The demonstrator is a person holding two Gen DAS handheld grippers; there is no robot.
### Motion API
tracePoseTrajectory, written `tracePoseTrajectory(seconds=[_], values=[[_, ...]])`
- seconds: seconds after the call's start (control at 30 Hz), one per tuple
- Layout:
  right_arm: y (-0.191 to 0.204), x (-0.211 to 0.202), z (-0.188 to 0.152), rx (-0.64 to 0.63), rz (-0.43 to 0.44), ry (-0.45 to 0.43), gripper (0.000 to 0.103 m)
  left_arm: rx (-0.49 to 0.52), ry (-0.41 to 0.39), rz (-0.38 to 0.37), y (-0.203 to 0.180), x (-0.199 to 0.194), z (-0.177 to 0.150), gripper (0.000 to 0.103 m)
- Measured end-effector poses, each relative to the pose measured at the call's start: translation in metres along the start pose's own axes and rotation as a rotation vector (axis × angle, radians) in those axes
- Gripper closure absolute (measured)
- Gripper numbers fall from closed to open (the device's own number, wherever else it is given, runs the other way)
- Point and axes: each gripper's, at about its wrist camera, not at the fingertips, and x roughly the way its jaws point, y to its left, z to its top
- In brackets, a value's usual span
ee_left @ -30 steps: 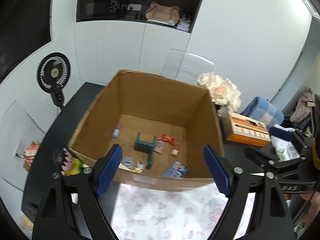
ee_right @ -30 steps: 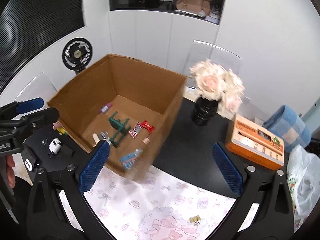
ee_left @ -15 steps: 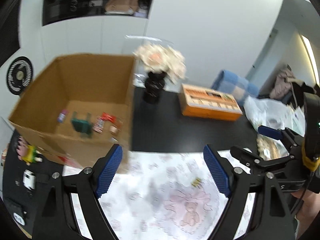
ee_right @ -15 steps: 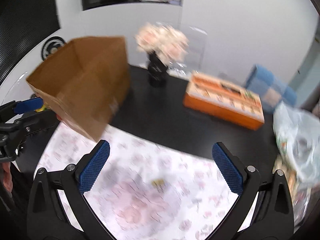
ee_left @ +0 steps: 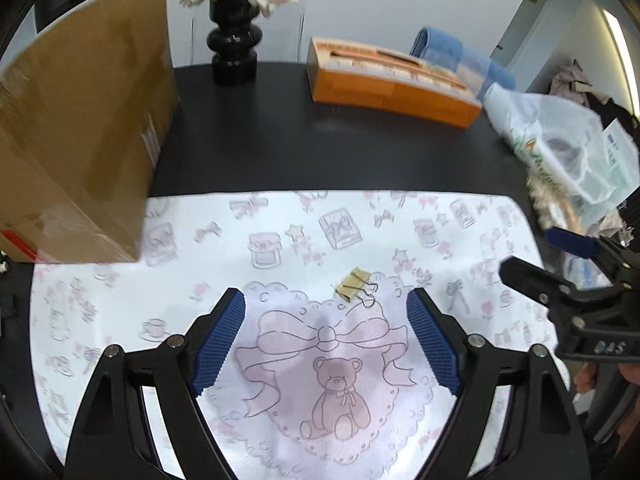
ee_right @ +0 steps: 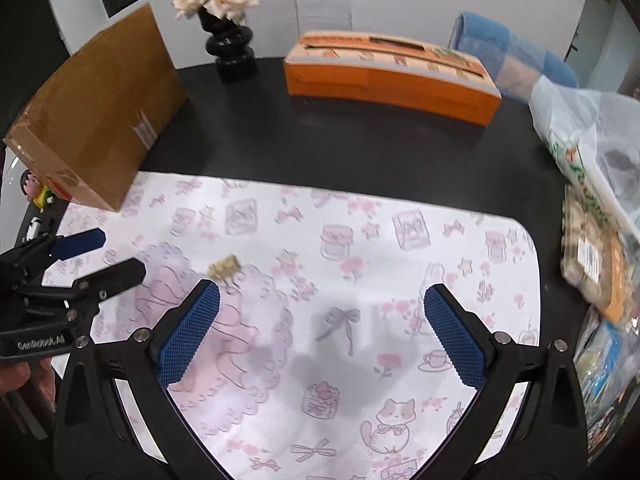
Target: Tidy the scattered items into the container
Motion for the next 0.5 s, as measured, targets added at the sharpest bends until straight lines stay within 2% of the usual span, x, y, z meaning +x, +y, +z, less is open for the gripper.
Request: tracePoseTrajectory(seconds=[0.17, 0.4, 0.47, 0.5], values=[[-0.008, 0.014, -0.005, 0.029, 0.016, 0.004, 0.0, 0.024, 0.056, 0.031, -0.015, 0.037, -0.014, 0.021], [-0.014, 0.029, -0.005, 0.06, 0.038, 0.001, 0.0, 0.072, 0.085, 0.049, -0.03, 0.063, -0.022, 0.022], [-0.015, 0.034, -0.005, 0.069, 0.044, 0.001, 0.0, 0.103, 0.077, 0.053, -0.036, 0.067, -0.021, 0.025], [-0.016, 0.036, -0.005, 0.073, 0.048, 0.0, 0.0, 0.124, 0.07, 0.058, -0.039, 0.068, -0.02, 0.033]])
